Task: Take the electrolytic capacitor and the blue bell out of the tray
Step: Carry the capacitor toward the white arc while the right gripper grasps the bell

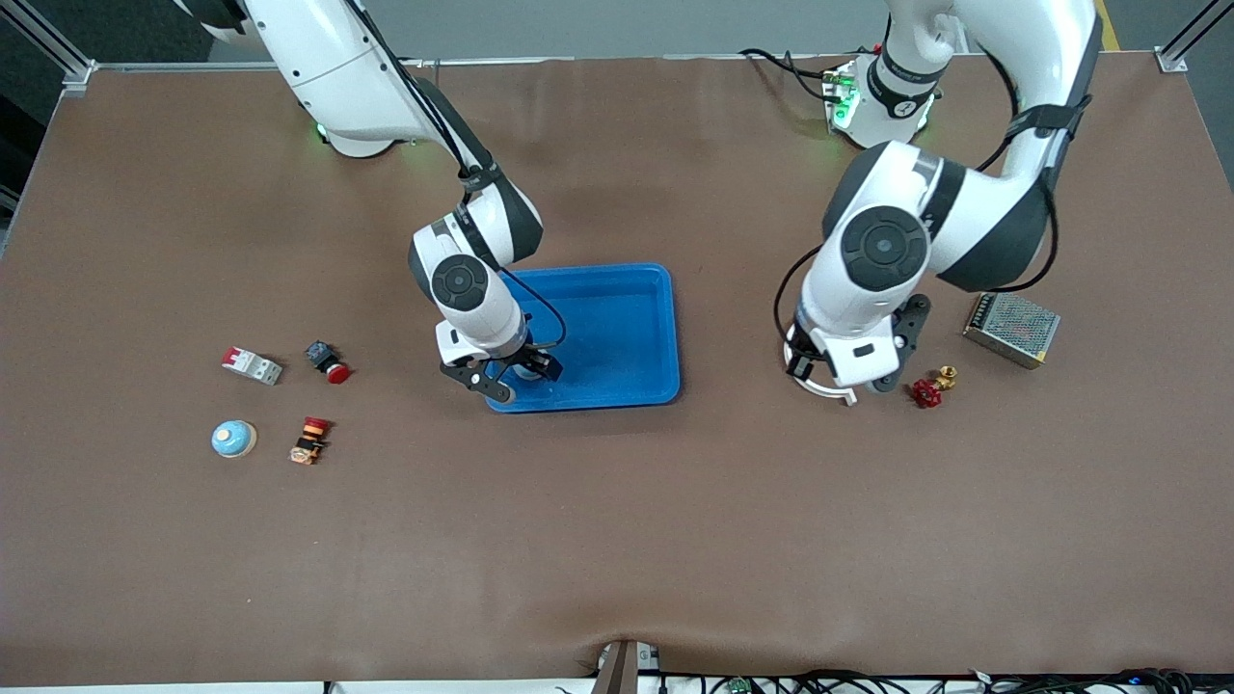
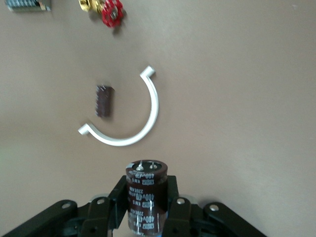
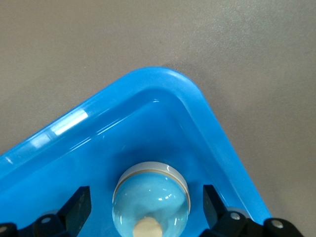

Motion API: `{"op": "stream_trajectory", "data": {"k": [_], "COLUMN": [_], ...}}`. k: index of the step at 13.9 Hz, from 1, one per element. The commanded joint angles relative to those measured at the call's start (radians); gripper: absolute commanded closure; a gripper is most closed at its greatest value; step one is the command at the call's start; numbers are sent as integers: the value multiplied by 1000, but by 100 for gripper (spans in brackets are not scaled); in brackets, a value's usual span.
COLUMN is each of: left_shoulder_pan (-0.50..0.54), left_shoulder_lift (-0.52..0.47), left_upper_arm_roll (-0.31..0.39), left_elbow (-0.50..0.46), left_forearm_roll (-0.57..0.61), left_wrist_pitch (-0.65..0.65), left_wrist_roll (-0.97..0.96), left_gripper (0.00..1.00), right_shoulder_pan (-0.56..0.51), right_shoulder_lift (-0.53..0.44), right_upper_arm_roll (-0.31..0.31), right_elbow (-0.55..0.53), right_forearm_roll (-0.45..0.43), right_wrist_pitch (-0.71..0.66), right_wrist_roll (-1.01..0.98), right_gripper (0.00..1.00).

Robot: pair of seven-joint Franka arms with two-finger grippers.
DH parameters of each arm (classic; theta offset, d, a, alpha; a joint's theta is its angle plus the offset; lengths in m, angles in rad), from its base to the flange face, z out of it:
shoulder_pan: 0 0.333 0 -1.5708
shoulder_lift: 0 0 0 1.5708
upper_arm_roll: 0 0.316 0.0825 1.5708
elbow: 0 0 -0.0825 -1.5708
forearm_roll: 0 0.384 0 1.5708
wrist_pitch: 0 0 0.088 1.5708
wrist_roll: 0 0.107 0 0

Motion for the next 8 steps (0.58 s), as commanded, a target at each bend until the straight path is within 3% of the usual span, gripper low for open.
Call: {"op": "stream_trajectory", "data": {"k": [1,5,8], "left_shoulder_pan": [57,139,185], "left_shoulder_lift": [-101,-111,-131], "left_upper_arm_roll": [-6,-5,-5], "left_elbow": [-122,-185,-231], "left_forearm_roll": [-17,-19,-19], "left_wrist_pitch": [2,2,2], "left_wrist_roll": [112,233,353], "left_gripper": [100,100,100], "right_shoulder_pan": [24,29,30], "right_shoulder_lift": [3,9,9], "right_upper_arm_roll": [-7,-7,-8], "right_elbow": [4,4,4], "right_forearm_roll": [-2,-2,-8], "right_wrist_pitch": [6,6,6], "right_wrist_roll": [33,33,33], "right_gripper": [0,2,26]}}
